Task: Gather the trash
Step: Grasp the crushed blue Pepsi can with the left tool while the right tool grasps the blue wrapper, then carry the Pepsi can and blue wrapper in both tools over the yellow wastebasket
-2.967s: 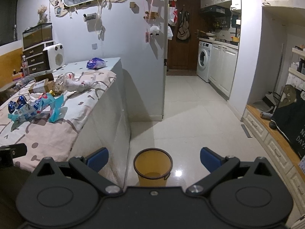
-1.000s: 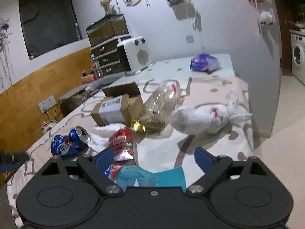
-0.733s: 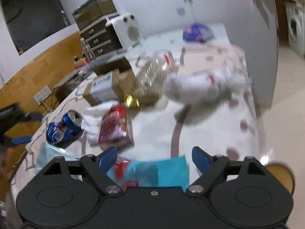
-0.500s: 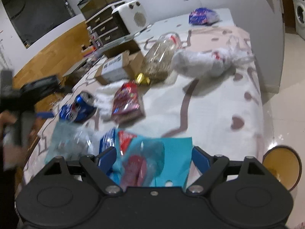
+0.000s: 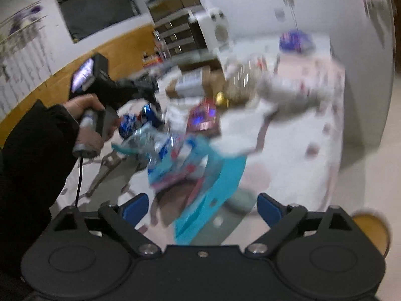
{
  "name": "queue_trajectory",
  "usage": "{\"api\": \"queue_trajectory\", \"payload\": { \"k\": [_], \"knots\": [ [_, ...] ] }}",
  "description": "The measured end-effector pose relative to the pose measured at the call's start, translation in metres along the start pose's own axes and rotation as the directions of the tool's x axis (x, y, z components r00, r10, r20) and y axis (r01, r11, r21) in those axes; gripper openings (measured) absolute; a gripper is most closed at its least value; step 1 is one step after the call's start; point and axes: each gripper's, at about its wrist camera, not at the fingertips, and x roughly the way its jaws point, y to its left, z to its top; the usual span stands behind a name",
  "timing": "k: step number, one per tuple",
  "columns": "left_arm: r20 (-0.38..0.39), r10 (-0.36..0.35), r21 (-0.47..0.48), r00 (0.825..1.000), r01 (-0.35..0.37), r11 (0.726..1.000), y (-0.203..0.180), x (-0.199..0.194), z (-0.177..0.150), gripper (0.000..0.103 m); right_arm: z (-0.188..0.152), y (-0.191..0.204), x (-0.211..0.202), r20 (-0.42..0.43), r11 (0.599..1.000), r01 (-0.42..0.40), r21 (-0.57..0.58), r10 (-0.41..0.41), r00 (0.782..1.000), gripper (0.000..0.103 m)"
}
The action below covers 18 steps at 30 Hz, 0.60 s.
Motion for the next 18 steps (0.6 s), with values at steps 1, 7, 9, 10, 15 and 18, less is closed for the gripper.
{"api": "queue_trajectory", "payload": {
  "k": [1, 7, 9, 10, 15, 18],
  "knots": [
    [0.007, 0.005, -0.009, 1.000, -0.005, 1.000, 0.001, 0.000, -0.001, 0.099, 0.003, 0.001, -0.003, 0.021, 0.999, -0.002, -0.040, 0.003, 1.000, 0.097],
    [0.041, -0.022, -0.039, 0.999, 0.023, 0.999, 0.012, -0.006, -0.008, 0.096, 0.020, 0.017, 0.009, 0.068, 0.938, -0.024, -0.346, 0.050, 0.996, 0.099],
    [0.051, -0.025, -0.032, 0.998, 0.027, 0.999, 0.015, -0.010, -0.012, 0.095, 0.026, 0.021, 0.020, 0.032, 0.915, -0.064, -0.398, 0.084, 0.996, 0.100],
    [0.057, -0.027, -0.025, 0.998, 0.028, 0.999, 0.016, -0.012, -0.014, 0.095, 0.028, 0.023, 0.026, 0.012, 0.903, -0.079, -0.421, 0.093, 0.996, 0.100],
    [0.104, -0.062, 0.017, 0.993, 0.060, 0.998, 0.028, -0.031, -0.031, 0.095, 0.030, 0.037, 0.053, -0.043, 0.851, -0.102, -0.515, 0.094, 0.995, 0.100],
    [0.150, -0.070, 0.047, 0.986, 0.063, 0.997, 0.037, -0.048, -0.044, 0.095, 0.030, 0.043, 0.066, -0.059, 0.836, -0.125, -0.535, 0.111, 0.992, 0.100]
  ]
}}
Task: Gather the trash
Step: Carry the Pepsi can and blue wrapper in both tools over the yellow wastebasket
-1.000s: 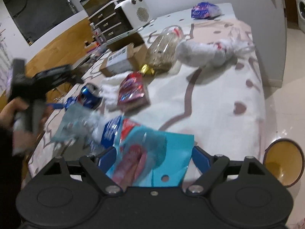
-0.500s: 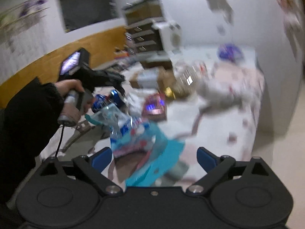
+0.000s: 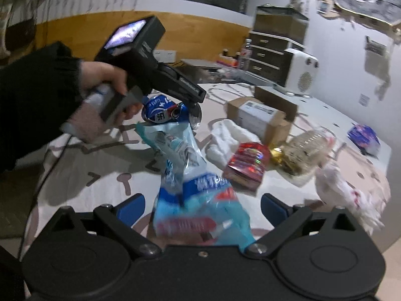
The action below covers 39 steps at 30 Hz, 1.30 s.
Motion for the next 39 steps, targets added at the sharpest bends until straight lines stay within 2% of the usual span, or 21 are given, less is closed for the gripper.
{"api": "queue_trajectory", "payload": {
  "k": [2, 6, 8, 12, 15, 18, 21, 23, 27, 31, 39],
  "knots": [
    [0.033, -0.005, 0.016, 0.999, 0.005, 1.000, 0.006, -0.013, -0.007, 0.095, 0.002, -0.001, 0.008, -0.004, 0.999, -0.002, 0.042, 0.002, 1.000, 0.100],
    [0.097, 0.001, 0.041, 0.995, -0.005, 0.999, 0.019, -0.036, -0.019, 0.095, 0.004, -0.015, 0.019, 0.008, 0.978, -0.034, 0.205, 0.033, 0.999, 0.098],
    [0.108, -0.011, 0.060, 0.994, 0.005, 0.998, 0.024, -0.046, -0.024, 0.095, 0.003, -0.017, 0.026, -0.010, 0.970, -0.021, 0.244, 0.024, 1.000, 0.088],
    [0.105, -0.069, 0.080, 0.992, 0.061, 0.995, 0.032, -0.065, -0.039, 0.095, -0.006, -0.019, 0.034, -0.063, 0.961, 0.038, 0.274, -0.022, 0.998, 0.075],
    [0.124, -0.086, 0.114, 0.989, 0.072, 0.991, 0.031, -0.079, -0.052, 0.095, -0.014, -0.019, 0.033, -0.073, 0.953, 0.027, 0.302, -0.005, 0.997, 0.070],
    [0.124, -0.109, 0.120, 0.986, 0.094, 0.988, 0.031, -0.090, -0.063, 0.095, -0.022, -0.012, 0.032, -0.096, 0.948, 0.018, 0.317, 0.014, 0.995, 0.055],
    [0.137, -0.109, 0.119, 0.985, 0.093, 0.988, 0.030, -0.100, -0.074, 0.095, -0.027, -0.007, 0.024, -0.068, 0.932, 0.025, 0.363, 0.000, 0.998, 0.045],
    [0.143, -0.103, 0.117, 0.984, 0.087, 0.989, 0.032, -0.106, -0.082, 0.095, -0.030, -0.006, 0.018, -0.054, 0.909, 0.029, 0.416, -0.007, 0.998, 0.033],
    [0.140, -0.108, 0.076, 0.984, 0.098, 0.992, 0.037, -0.116, -0.094, 0.095, -0.034, -0.003, 0.003, -0.056, 0.870, 0.084, 0.485, -0.065, 0.996, 0.027],
    [0.153, -0.102, 0.076, 0.983, 0.091, 0.993, 0.032, -0.127, -0.106, 0.095, -0.038, -0.002, -0.016, -0.059, 0.832, 0.138, 0.538, -0.126, 0.990, 0.024],
    [0.190, -0.134, 0.058, 0.973, 0.125, 0.991, 0.015, -0.157, -0.128, 0.095, -0.049, 0.004, -0.058, -0.053, 0.798, 0.205, 0.567, -0.213, 0.976, 0.023]
  ]
}}
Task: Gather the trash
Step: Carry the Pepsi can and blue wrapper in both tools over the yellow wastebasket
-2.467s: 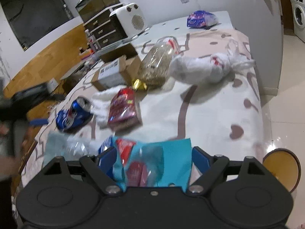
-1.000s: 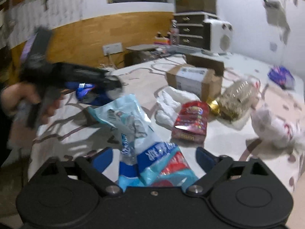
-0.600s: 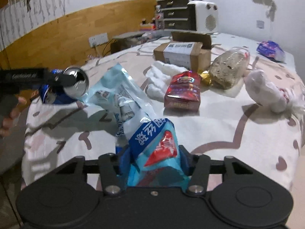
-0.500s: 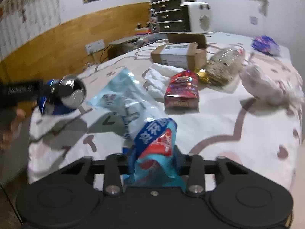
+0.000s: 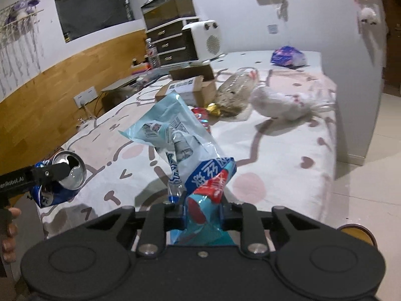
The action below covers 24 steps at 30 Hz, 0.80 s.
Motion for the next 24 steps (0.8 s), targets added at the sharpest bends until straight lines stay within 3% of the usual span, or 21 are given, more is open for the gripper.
{"api": "queue_trajectory", "payload": {
  "k": [6, 11, 24],
  "knots": [
    [0.007, -0.022, -0.010, 1.000, 0.022, 1.000, -0.020, -0.016, -0.012, 0.095, -0.012, -0.014, -0.025, 0.020, 0.998, 0.039, 0.047, -0.040, 0.999, 0.023],
    [0.008, -0.043, 0.039, 0.999, 0.043, 0.998, -0.046, -0.026, -0.021, 0.095, -0.022, -0.032, -0.050, 0.040, 0.993, 0.081, 0.080, -0.085, 0.996, 0.023],
    [-0.046, -0.197, 0.192, 0.979, 0.202, 0.960, -0.153, -0.036, -0.061, 0.095, -0.050, -0.105, -0.114, 0.071, 0.963, 0.205, 0.175, -0.220, 0.973, 0.023]
  ]
}}
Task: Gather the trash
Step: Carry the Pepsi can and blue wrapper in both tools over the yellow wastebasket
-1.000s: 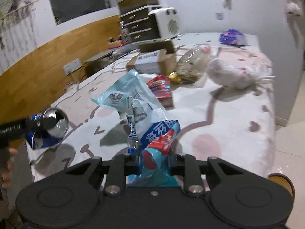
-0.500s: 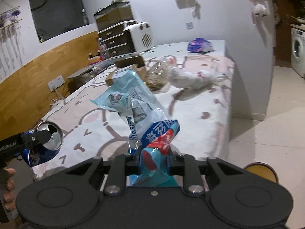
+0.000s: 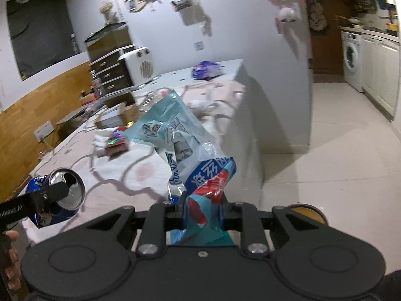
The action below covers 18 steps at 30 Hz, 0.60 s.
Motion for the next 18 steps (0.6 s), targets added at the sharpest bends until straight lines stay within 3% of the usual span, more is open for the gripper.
{"api": "queue_trajectory", "payload": {
  "k": [11, 18],
  "knots": [
    [-0.031, -0.120, 0.110, 0.992, 0.123, 0.986, -0.088, 0.017, -0.014, 0.095, -0.009, -0.076, -0.030, 0.026, 0.991, 0.104, 0.089, -0.107, 0.994, 0.023],
    [-0.091, -0.184, 0.164, 0.979, 0.197, 0.967, -0.142, 0.041, -0.036, 0.095, -0.024, -0.122, -0.037, 0.015, 0.975, 0.167, 0.146, -0.171, 0.985, 0.023]
  ]
}}
